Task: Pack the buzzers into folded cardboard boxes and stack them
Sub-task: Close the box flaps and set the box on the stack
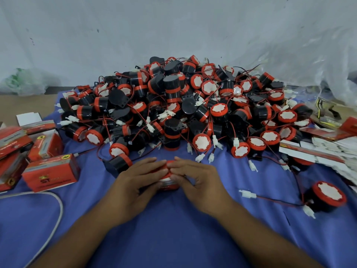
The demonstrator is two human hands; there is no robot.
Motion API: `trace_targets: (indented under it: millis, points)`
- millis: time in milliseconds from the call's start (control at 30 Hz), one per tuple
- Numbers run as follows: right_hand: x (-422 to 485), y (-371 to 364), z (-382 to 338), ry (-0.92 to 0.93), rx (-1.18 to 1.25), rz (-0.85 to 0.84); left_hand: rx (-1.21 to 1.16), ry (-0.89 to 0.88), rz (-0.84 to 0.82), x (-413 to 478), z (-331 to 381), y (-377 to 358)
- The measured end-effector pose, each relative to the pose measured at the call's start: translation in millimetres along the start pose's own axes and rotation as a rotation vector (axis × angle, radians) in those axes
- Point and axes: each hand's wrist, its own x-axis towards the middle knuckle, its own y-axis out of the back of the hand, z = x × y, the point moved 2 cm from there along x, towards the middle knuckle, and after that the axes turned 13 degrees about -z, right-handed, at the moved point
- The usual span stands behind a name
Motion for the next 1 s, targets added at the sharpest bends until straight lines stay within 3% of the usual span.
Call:
trace_targets:
  millis: [200,367,500,700,1000]
  points:
    - [5.0,6.0,1.9,0.100,-0.055,-0.139,0.032,-0.029,0.014,2.2,6.6,-1.3]
    - [1.8,5.1,2.2,0.001,0.114,-0.101,-0.230,0.128,0.048,5.4,6.8,0.9]
    - [4.9,4.1,2.1,-0.133,0.202,-0.047,-0.079,0.080,0.012,3.1,9.1,-3.9]
    - [4.9,9.5,-3.2,0.016,0.076,-0.108,0.023,0.038,0.050,6.8,11.7,-8.3]
    - [9.8,4.3,-1.1,-0.184,0.249,-0.119,-0.350,0.161,0.083,7.6,4.0,0.0]
